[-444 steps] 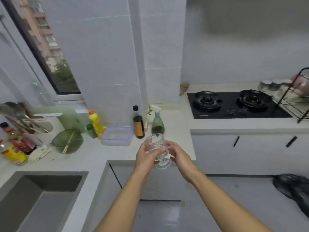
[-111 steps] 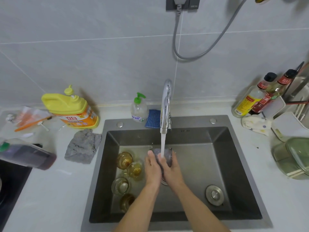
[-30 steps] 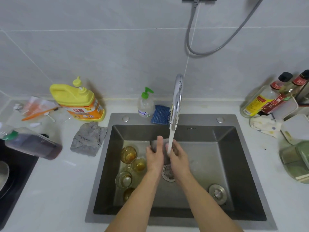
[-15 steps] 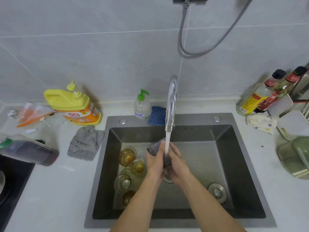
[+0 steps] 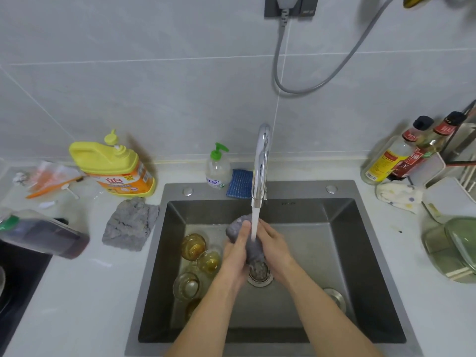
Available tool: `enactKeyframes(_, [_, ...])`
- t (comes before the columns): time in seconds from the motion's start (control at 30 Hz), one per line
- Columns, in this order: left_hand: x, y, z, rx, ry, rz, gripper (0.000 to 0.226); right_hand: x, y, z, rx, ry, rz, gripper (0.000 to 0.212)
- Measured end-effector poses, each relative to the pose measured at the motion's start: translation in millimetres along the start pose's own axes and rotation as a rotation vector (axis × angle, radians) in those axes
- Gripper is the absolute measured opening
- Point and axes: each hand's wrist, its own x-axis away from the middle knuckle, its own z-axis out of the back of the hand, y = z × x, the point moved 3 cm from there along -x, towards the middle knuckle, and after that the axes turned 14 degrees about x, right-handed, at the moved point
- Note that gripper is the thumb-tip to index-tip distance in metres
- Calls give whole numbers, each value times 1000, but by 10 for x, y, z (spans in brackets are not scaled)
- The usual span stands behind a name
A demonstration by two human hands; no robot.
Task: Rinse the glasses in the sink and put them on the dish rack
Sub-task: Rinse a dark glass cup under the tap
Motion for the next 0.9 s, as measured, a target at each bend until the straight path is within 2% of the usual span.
enactKeyframes(0.13, [-14,49,-6,8,29,-51,71,58,44,45,-282,108,20,34])
enactKeyframes(0.27, [44,-34,16,21,14,-19,45,75,96,-25,-423,93,-47,40])
enactKeyframes(0.33, [38,-58,10,32,39,-14,50,124,122,-102,-454,56,-106,34])
enactKeyframes(0.43, [-39,-125,1,-29,87,-90,51,192,180,-200,-548,-19,-198,43])
enactKeyframes(0.53, [20,-66,42,-199,74,-249,62,184,221,-164,-504,-27,-260,45])
enactKeyframes(0.7, [79,91,119,-353,-35,-360,81,147,235,-64,-372,53,-348,24])
enactKeyframes(0.77, [99,114,100,-313,-33,-343,80,139,261,-18,-303,128,-308,22])
enactKeyframes(0.83, [102,112,97,-246,5,-273,77,105,309,85,-67,293,-191,23])
enactKeyframes(0.9, [129,53,102,-235,-8,-165,83,158,239,108,146,348,-90,25])
